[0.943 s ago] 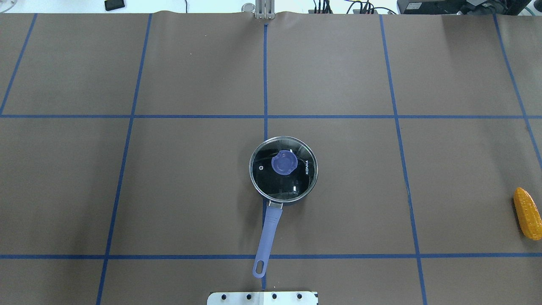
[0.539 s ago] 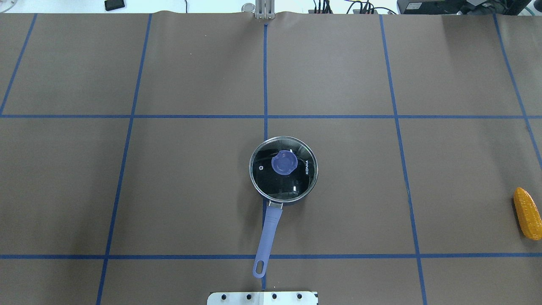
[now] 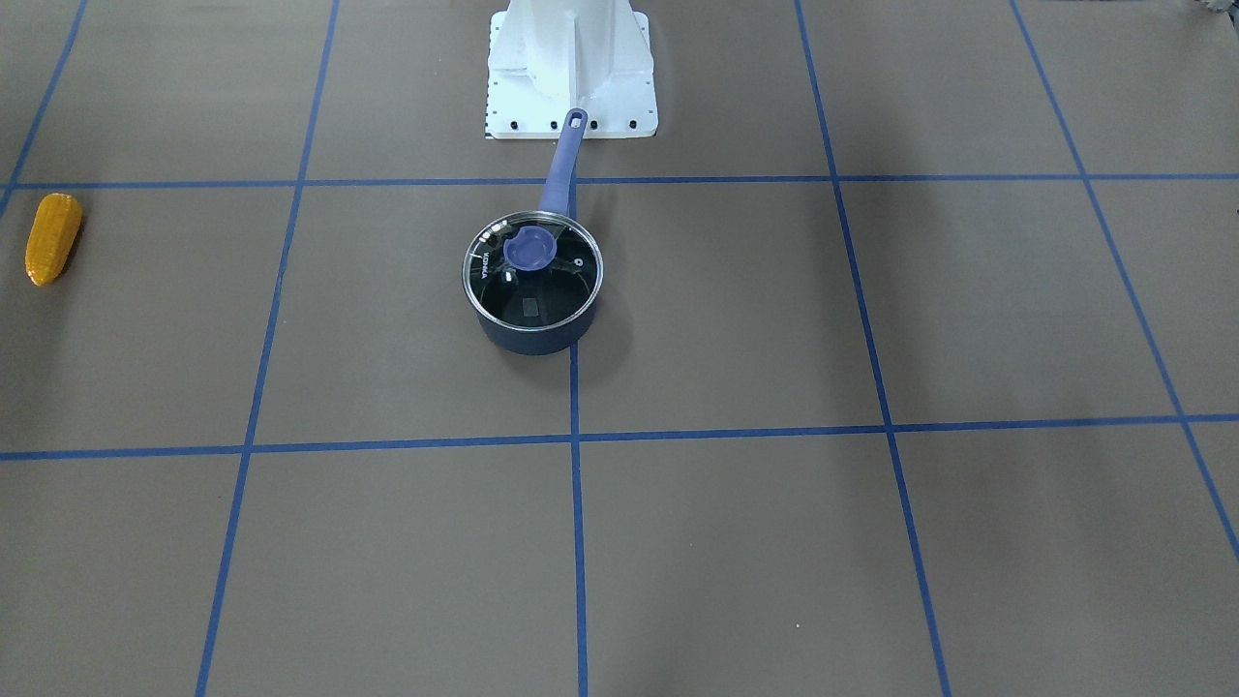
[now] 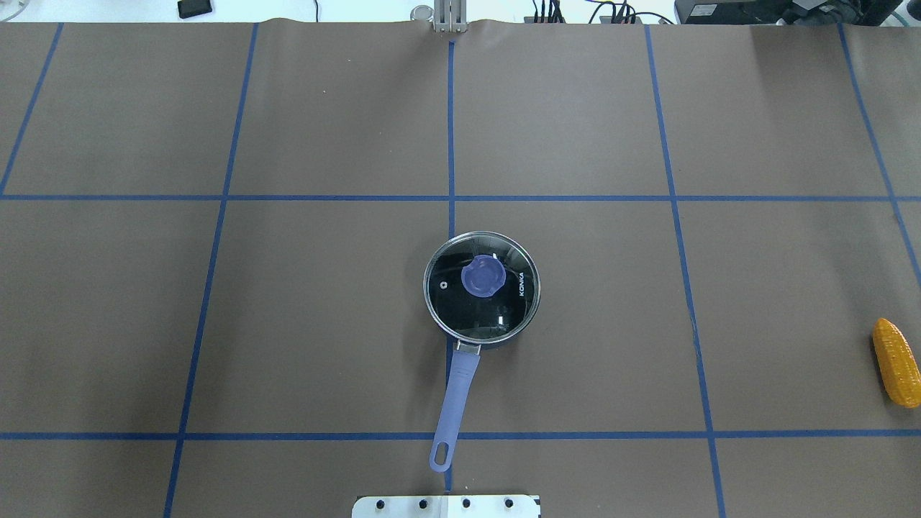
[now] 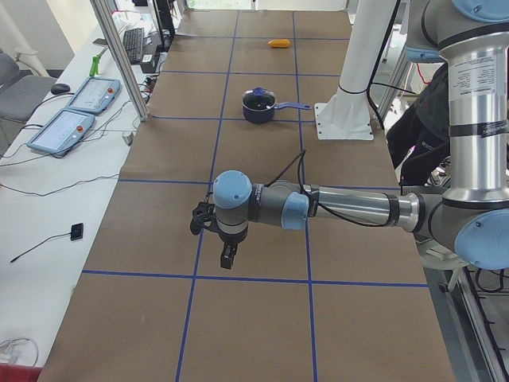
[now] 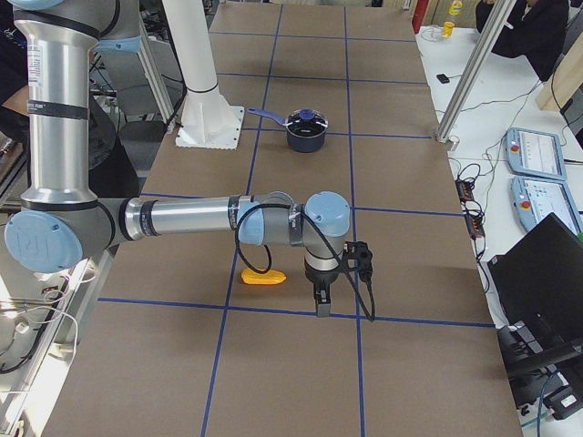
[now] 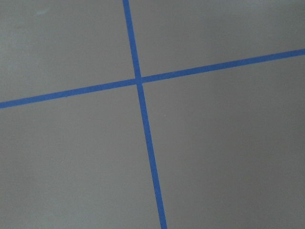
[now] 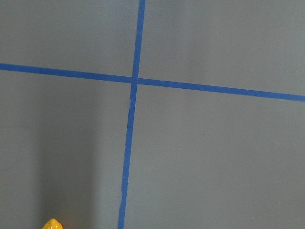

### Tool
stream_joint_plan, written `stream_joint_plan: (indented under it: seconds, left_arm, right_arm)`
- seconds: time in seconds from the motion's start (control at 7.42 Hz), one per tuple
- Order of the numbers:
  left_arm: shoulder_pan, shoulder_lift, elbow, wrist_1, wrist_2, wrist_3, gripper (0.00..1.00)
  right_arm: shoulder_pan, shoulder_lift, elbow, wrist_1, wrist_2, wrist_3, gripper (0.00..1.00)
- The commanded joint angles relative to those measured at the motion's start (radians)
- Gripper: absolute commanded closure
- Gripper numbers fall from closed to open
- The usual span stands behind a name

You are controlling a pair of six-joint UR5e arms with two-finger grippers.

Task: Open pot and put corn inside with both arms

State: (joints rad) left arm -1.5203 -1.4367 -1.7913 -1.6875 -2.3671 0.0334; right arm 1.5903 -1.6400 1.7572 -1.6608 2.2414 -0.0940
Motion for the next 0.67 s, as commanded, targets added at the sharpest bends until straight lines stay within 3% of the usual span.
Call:
stream_joint_plan:
  seconds: [0.0, 0.13, 0.27, 0.54]
  left_arm:
    - [0.002, -0.002, 0.003, -0.142, 0.0, -0.003, 0.02]
    - [0.005, -0.074, 0.053, -0.212, 0.003, -0.009, 0.02]
    - [0.003, -0.074, 0.067, -0.237, -0.003, 0.003, 0.02]
    - [0.009, -0.076, 0.058, -0.367, -0.003, -0.009, 0.02]
  right_arm:
    - [-0.001, 0.026, 0.018, 0.059, 0.0, 0.008, 0.0]
    - [-0.001, 0.017, 0.015, 0.175, 0.012, 0.008, 0.0]
    - [-0.001, -0.001, -0.001, 0.256, 0.067, 0.005, 0.0]
    - [-0.003, 0.002, 0.001, 0.277, 0.13, 0.013, 0.0]
